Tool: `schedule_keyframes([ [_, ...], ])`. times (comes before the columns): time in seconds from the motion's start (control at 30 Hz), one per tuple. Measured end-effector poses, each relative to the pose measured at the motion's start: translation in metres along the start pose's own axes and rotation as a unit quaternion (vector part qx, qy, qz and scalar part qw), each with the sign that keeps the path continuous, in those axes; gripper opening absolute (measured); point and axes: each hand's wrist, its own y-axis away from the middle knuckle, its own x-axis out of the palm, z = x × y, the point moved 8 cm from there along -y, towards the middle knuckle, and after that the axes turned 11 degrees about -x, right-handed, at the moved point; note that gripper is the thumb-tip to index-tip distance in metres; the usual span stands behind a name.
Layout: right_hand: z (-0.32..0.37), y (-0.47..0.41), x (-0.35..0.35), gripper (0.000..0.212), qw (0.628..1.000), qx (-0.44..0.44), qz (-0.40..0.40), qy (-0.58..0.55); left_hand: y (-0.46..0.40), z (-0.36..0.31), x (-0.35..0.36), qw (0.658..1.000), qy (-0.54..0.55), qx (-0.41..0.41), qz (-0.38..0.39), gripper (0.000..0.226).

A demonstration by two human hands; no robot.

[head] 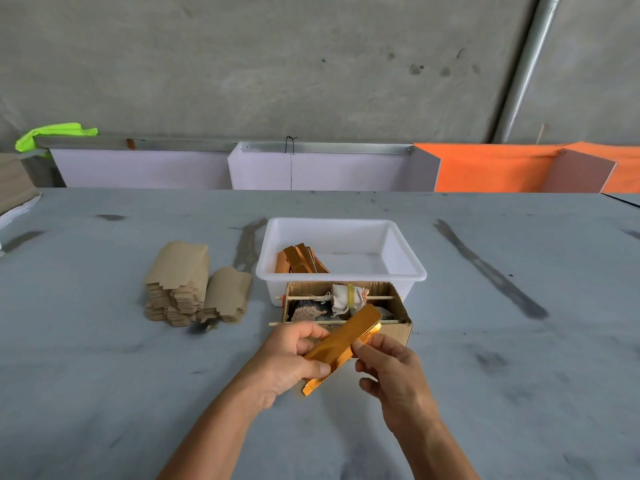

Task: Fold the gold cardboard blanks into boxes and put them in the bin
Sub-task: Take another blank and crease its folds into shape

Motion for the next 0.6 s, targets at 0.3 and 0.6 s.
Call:
schedule_keyframes([
  [0.3,-0.008,-0.001,-0.006,0.021,0.993,0.04,-0.071,-0.085,-0.003,0.013,-0.018,0.971,0.216,-0.024,-0.098,0.035],
  [0.6,-0.001,-0.003,0.023,0.022,0.984,0.047,-0.089,-0.146,-0.008,0.015,0.004,0.91,0.406,0.003,-0.085,0.012],
])
